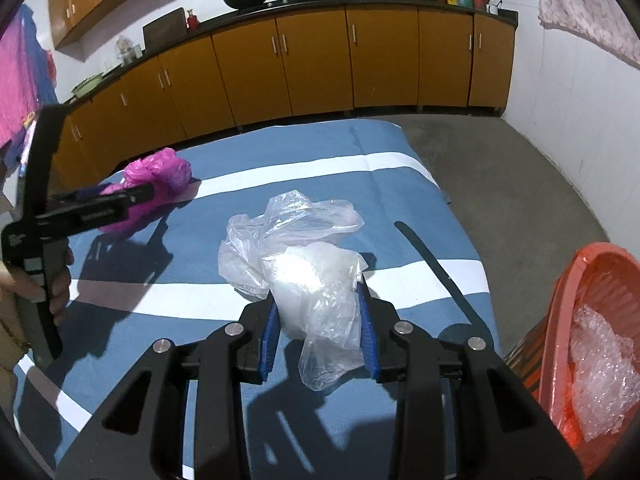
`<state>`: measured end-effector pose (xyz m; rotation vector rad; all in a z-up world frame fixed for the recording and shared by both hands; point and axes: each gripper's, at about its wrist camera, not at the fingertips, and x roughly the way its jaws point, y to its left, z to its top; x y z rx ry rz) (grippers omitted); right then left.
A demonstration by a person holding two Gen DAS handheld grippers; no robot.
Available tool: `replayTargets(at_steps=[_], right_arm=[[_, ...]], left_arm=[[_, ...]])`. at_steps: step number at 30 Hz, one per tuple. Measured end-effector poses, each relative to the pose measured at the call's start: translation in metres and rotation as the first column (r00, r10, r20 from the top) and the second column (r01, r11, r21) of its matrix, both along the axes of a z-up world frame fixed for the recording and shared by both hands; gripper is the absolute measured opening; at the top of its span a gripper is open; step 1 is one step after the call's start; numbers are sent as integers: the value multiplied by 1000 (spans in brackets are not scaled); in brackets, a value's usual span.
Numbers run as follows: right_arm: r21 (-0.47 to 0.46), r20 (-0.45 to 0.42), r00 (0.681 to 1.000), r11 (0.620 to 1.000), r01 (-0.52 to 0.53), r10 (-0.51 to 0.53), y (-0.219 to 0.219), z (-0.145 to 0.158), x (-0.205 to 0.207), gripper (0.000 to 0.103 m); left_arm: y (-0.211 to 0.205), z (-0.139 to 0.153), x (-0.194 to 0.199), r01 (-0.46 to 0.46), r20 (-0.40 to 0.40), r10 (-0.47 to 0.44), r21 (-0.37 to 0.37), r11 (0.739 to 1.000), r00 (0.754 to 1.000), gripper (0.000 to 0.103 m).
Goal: Collect trash
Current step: 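Grasp the white plastic bag with the right tool while the left tool grasps the pink bag, then carry the pink bag and white bag over the red basket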
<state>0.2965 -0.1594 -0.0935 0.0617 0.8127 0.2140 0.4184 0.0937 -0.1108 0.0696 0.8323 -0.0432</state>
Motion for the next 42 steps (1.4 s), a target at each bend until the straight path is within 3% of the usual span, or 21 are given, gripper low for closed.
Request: replayTargets(at_steps=[3, 5, 8, 15, 24, 32, 42], right_arm=[[1, 2, 1000, 1000, 0, 0, -2, -1, -1, 35], [2, 1, 1000, 1000, 1, -1, -3, -2, -3, 35], [1, 1, 1000, 1000, 6, -6, -6, -2, -7, 35], [-1, -1, 1000, 1000, 31, -31, -18, 5, -26, 35], [17, 30, 992, 992, 125, -126, -52, 35, -70, 35], [27, 78, 957, 960, 279, -281, -95, 69, -125, 35], [45, 132, 910, 920, 390, -393, -145, 95, -173, 35]], left_arm=[[-2, -7, 3, 15, -33, -16, -25, 1000, 999, 48], [-3, -9, 3, 10, -41, -12, -46, 999, 999, 37], [-3, -8, -2, 7, -36, -9, -60, 998, 999, 31], [1, 6, -33, -7, -13, 6, -76, 997, 1000, 29], [-26, 49, -95, 66, 48, -62, -94, 993, 997, 29], [-74, 95, -162, 139, 144, -129, -60, 988, 981, 29], [-133, 128, -207, 210, 200, -194, -66, 975, 961, 29]])
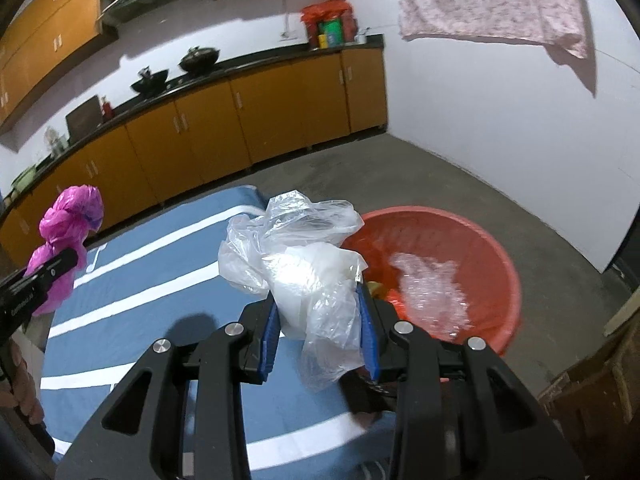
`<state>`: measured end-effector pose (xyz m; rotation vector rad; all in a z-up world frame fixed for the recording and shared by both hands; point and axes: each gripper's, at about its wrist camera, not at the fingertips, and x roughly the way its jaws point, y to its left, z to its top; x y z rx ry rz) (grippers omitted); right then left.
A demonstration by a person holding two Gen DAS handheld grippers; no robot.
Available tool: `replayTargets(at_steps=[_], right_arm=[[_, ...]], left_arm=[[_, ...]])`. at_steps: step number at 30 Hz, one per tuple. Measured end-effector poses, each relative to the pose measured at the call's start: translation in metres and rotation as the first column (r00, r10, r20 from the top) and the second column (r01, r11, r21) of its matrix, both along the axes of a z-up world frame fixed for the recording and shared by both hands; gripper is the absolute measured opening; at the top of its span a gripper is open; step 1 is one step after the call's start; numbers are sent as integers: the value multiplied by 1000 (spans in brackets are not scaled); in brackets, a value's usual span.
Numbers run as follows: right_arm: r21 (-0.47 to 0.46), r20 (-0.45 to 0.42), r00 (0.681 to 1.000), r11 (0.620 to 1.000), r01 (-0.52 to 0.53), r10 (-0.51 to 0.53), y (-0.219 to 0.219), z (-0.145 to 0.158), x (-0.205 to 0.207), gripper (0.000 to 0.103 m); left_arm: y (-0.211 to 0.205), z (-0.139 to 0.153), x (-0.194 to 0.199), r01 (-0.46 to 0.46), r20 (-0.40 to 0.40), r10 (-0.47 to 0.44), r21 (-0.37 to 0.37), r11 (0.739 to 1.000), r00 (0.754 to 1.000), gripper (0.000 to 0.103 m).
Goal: Collect trash
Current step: 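Carry the pink bag and white bag over the red basket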
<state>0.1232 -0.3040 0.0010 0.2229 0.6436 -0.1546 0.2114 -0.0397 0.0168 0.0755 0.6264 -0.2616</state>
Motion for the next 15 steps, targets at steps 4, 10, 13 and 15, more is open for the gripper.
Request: replayTargets(at_steps=[4, 10, 13, 15], right_arm=[[-1, 14, 999, 1000, 31, -31, -14, 4, -12, 35], [3, 22, 998, 998, 66, -66, -28, 6, -23, 35], [13, 22, 996, 996, 86, -86, -37, 5, -27, 35], [19, 21, 995, 995, 98, -98, -43, 4, -31, 35]], left_arm=[[-23, 4, -13, 33, 7, -33, -3, 999, 999, 29], [-58, 8, -24, 81, 11, -81, -3, 997, 997, 29], [-73, 8, -27, 103, 9, -103, -5, 995, 995, 29], [-85, 8, -29, 118, 7, -118, -8, 993, 993, 29]])
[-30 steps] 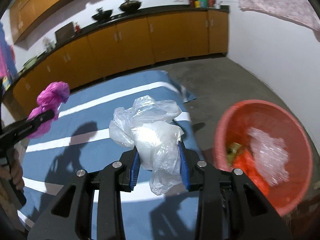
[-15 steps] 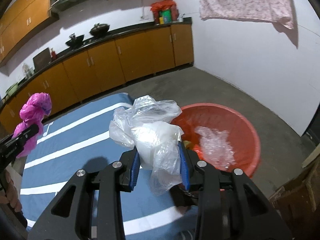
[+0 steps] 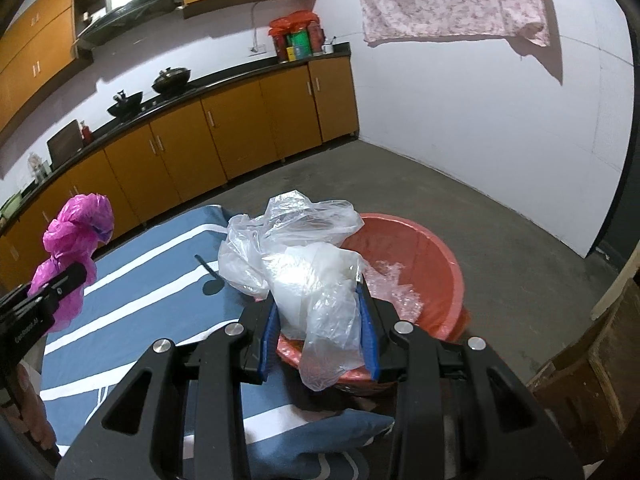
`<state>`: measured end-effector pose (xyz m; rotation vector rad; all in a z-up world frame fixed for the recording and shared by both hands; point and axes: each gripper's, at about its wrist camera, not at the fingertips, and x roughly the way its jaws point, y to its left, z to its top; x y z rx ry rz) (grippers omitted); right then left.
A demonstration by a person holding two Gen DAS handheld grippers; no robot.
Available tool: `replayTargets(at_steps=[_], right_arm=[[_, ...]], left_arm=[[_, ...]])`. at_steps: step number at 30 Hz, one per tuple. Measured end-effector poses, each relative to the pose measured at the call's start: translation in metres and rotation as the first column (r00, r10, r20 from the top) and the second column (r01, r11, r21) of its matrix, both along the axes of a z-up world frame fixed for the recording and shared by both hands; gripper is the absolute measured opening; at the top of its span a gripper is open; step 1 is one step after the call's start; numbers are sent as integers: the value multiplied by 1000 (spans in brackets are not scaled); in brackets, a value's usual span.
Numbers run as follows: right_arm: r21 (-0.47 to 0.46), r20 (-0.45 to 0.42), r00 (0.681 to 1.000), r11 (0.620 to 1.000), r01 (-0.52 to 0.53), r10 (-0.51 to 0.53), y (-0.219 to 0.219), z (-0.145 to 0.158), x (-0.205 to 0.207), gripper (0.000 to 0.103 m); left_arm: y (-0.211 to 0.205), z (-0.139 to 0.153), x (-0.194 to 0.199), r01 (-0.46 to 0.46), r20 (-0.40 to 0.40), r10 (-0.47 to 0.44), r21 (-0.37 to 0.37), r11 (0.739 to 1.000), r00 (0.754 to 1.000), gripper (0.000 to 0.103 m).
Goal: Collect trash
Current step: 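Carry the pink bag and white bag over the red basket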
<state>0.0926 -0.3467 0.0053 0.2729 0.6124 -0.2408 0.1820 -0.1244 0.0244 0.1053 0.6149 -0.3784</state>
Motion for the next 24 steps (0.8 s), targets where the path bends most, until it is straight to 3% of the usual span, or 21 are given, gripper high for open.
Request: replayTargets(at_steps=[24], right_arm=[[95, -24, 994, 989, 109, -108, -46, -10, 0, 35]], left_arm=[[-97, -22, -10, 150, -64, -154, -59, 987, 986, 29]])
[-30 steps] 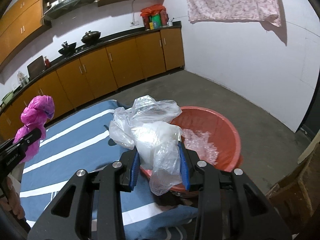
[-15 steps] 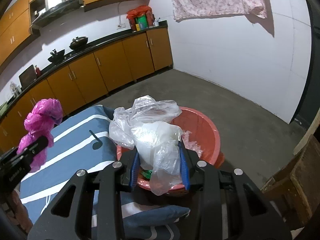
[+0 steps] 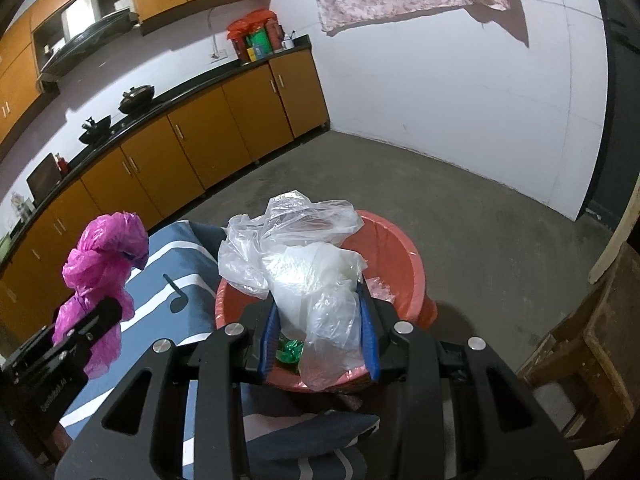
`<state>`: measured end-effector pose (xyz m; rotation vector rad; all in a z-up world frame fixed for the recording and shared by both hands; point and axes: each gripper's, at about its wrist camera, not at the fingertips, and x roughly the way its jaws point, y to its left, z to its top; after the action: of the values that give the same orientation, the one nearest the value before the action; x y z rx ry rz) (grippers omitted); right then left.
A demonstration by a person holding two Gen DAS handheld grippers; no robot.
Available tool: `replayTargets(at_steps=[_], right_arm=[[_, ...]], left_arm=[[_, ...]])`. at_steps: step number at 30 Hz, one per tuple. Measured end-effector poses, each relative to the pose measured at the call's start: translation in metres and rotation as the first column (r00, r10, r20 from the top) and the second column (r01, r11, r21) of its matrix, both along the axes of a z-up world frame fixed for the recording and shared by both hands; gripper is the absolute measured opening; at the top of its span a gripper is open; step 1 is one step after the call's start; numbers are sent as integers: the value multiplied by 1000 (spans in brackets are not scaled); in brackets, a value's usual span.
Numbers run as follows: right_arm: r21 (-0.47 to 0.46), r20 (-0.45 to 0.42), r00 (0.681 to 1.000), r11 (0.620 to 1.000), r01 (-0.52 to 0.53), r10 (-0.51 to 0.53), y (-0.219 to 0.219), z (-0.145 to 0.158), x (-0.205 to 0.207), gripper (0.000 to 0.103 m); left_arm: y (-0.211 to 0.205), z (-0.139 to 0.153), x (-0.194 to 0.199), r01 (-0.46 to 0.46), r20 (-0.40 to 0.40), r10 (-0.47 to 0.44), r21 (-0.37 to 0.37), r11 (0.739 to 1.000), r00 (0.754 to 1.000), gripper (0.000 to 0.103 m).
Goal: Collect trash
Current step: 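Carry the pink bag and white bag over the red basket, then open both tools to drop the pink and white bags into the basket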
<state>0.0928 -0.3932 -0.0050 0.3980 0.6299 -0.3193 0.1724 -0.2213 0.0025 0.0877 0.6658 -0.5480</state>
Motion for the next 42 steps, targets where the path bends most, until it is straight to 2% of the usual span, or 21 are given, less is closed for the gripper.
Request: replayTargets(at_steps=[17, 25, 30, 34, 35, 38, 42], right_arm=[[2, -34, 999, 1000, 25, -25, -9, -23, 27, 35], [30, -13, 999, 999, 39, -39, -21, -27, 44, 35], [99, 7, 999, 995, 31, -32, -34, -35, 61, 42], [139, 11, 1000, 990, 18, -20, -38, -44, 58, 62], [141, 12, 1000, 990, 19, -21, -37, -46, 56, 65], [147, 8, 1000, 989, 16, -17, -37, -49, 53, 66], [151, 5, 999, 988, 31, -32, -37, -48, 40, 69]], left_arm=[[-26, -38, 33, 48, -72, -47, 3, 999, 996, 29], [-41, -55, 56, 76, -108, -77, -12, 997, 991, 30], [-49, -69, 68, 87, -149, -88, -11, 996, 985, 35], [-47, -82, 76, 93, -185, -96, -24, 995, 978, 44], [-47, -84, 77, 95, -192, -98, -23, 995, 977, 45], [-46, -90, 79, 97, -219, -100, -27, 995, 971, 50], [-38, -89, 76, 85, -213, -88, -24, 996, 973, 58]])
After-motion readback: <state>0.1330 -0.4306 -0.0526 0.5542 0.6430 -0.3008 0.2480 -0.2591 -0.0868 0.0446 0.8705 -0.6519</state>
